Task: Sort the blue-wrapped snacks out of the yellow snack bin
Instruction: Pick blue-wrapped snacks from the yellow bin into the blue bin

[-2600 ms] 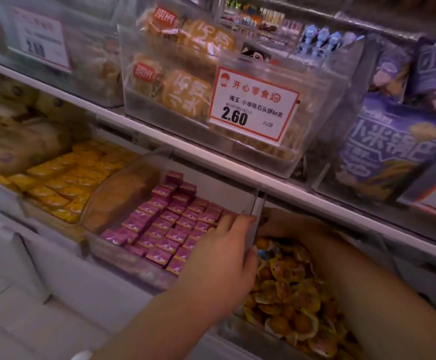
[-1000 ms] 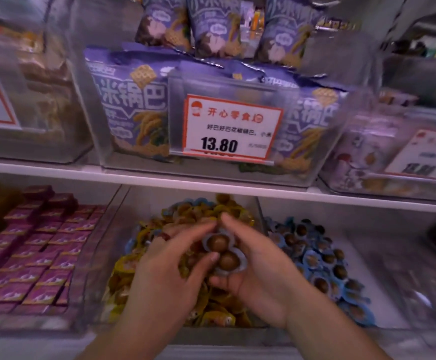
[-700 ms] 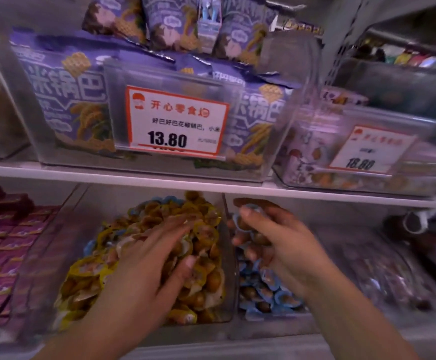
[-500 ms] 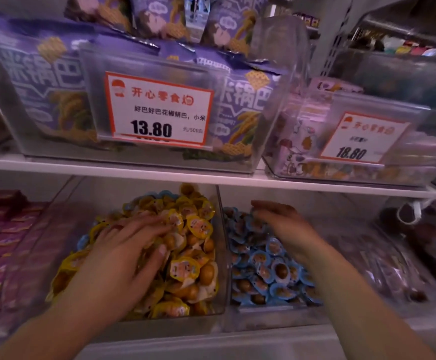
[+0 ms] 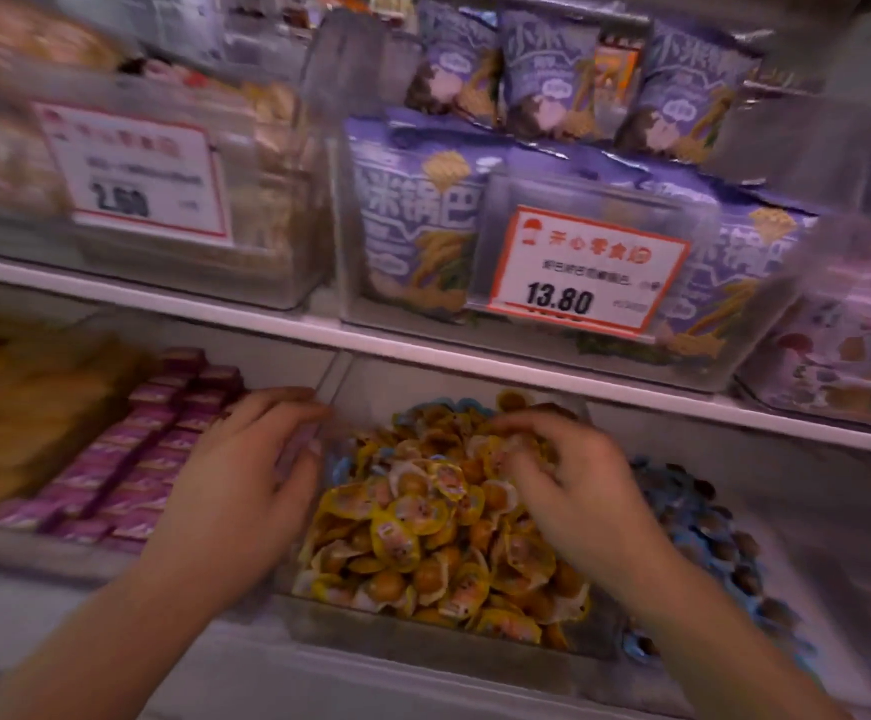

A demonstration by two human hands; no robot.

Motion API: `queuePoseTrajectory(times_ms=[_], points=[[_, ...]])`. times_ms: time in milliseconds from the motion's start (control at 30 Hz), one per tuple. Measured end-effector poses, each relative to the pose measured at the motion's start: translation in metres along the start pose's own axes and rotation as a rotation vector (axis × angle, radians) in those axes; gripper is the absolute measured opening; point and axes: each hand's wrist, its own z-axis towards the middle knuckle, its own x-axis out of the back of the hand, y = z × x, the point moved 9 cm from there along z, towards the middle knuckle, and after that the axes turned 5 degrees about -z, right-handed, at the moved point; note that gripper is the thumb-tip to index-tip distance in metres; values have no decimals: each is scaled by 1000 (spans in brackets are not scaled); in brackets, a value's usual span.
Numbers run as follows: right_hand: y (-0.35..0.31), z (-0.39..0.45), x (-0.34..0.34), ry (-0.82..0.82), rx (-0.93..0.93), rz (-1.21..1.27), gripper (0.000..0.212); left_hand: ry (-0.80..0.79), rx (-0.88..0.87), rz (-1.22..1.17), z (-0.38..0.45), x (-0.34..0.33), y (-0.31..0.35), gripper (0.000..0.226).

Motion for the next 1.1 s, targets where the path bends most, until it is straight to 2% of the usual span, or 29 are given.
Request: queuePoseTrajectory(times_ms=[67, 133, 200, 267, 367, 500, 567, 667, 833, 900, 1000, 1100], points=[[-28, 17, -54, -201, 105, -143, 31, 40, 57, -96, -2, 9, -11, 26], [-42, 35, -110, -373, 167, -279, 29, 42, 86, -129, -5, 13, -18, 30], [-42, 49, -156, -520, 156, -361, 30, 25, 95, -151, -7, 13, -21, 34], [-35, 55, -184, -658, 119, -342, 29, 8, 80, -152, -7, 11, -21, 30], [-20, 58, -194, -771, 47, -308, 18, 24, 49, -146, -7, 12, -19, 26], [-14, 63, -190, -741, 103, -396, 33, 19, 24, -167, -7, 14, -15, 26], [-20, 65, -183, -670, 139, -318, 24, 22, 23, -172, -7, 16, -14, 25], [-17, 67, -155, -545, 95, -195, 14, 25, 13, -175, -7, 19, -12, 25], [2, 64, -85, -353, 12, -114, 20, 79, 11, -234, -9, 20, 0, 26], [10, 56, -64, -364, -19, -150, 19, 64, -14, -264, -14, 11, 13, 26], [15, 38, -51, -463, -25, -233, 16, -52, -96, -257, -24, -17, 39, 27], [4, 21, -54, -504, 11, -188, 16, -174, -36, -333, -30, -49, 44, 44]])
